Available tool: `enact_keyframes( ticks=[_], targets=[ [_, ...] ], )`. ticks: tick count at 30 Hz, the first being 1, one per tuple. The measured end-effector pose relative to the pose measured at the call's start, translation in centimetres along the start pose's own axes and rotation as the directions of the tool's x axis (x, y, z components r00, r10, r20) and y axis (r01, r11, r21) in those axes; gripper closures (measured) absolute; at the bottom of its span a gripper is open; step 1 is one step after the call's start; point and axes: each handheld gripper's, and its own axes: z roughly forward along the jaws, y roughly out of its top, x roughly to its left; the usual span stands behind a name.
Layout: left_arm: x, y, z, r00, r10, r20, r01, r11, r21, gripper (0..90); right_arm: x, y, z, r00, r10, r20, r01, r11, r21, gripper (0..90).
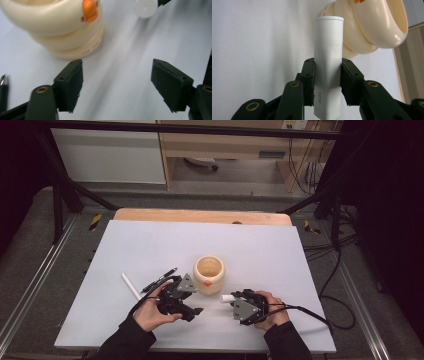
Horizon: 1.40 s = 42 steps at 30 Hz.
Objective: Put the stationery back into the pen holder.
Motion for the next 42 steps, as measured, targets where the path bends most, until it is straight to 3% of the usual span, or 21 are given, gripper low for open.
enact_keyframes(
  ticks=[5, 8, 11, 15, 21, 26, 27, 29, 33, 36, 39, 40, 42],
  targets=[
    [0.8, -2.0, -1.0, 0.999, -0.019, -0.041, 0.018, 0.9997, -0.017, 18.8, -0.3, -0.6, -0.4, 0.9964, 0.085, -0.004, -0.085, 0.996, -0.009, 66.6],
    [1.5, -3.3, -1.7, 0.9968, -0.048, -0.064, 0.046, 0.9982, -0.038, 15.2, -0.5, -0.9, -0.6, 0.9879, 0.155, -0.004, -0.155, 0.988, -0.02, 66.6],
    [2.2, -4.7, -2.3, 0.9922, -0.087, -0.09, 0.081, 0.9948, -0.061, 11.7, -0.9, -1.1, -0.9, 0.9732, 0.23, -0.008, -0.23, 0.973, -0.033, 66.6],
    [3.1, -6.5, -3.2, 0.9849, -0.131, -0.114, 0.122, 0.989, -0.084, 9.7, -1.2, -1.3, -1.2, 0.9434, 0.331, -0.017, -0.332, 0.941, -0.065, 66.6],
    [4.5, -9.6, -4.5, 0.968, -0.197, -0.156, 0.179, 0.9763, -0.122, 8.1, -1.9, -1.4, -1.6, 0.885, 0.464, -0.036, -0.465, 0.878, -0.116, 66.6],
    [5.4, -11.6, -5.4, 0.9513, -0.247, -0.185, 0.225, 0.9652, -0.133, 7.2, -2.4, -1.2, -1.8, 0.8064, 0.586, -0.08, -0.59, 0.788, -0.174, 66.6],
    [5.5, -11.9, -5.5, 0.9498, -0.251, -0.187, 0.228, 0.9641, -0.136, 7.0, -2.5, -1.2, -1.9, 0.7889, 0.608, -0.089, -0.613, 0.768, -0.187, 66.6],
    [5.8, -12.5, -5.7, 0.9476, -0.259, -0.187, 0.236, 0.9619, -0.138, 6.7, -2.8, -1.1, -2.0, 0.7636, 0.638, -0.097, -0.643, 0.737, -0.208, 66.5],
    [6.2, -13.5, -5.7, 0.9404, -0.279, -0.194, 0.257, 0.9574, -0.131, 6.5, -3.2, -1.1, -2.2, 0.7315, 0.675, -0.096, -0.675, 0.698, -0.238, 66.6],
    [6.3, -13.8, -5.6, 0.9414, -0.278, -0.191, 0.257, 0.9581, -0.127, 6.4, -3.6, -0.7, -2.3, 0.7105, 0.698, -0.089, -0.694, 0.674, -0.255, 66.6],
    [6.3, -14.0, -5.6, 0.9418, -0.278, -0.188, 0.258, 0.9579, -0.126, 6.4, -4.3, -0.2, -2.3, 0.6861, 0.722, -0.093, -0.713, 0.641, -0.284, 66.6],
    [6.3, -14.0, -5.7, 0.9415, -0.279, -0.189, 0.258, 0.9578, -0.126, 6.3, -4.5, 0.1, -2.3, 0.6749, 0.731, -0.1, -0.722, 0.626, -0.294, 66.6],
    [6.3, -14.2, -5.7, 0.9412, -0.281, -0.187, 0.26, 0.957, -0.128, 6.3, -5.0, 0.6, -2.2, 0.6662, 0.739, -0.1, -0.725, 0.611, -0.316, 66.5]
  ],
)
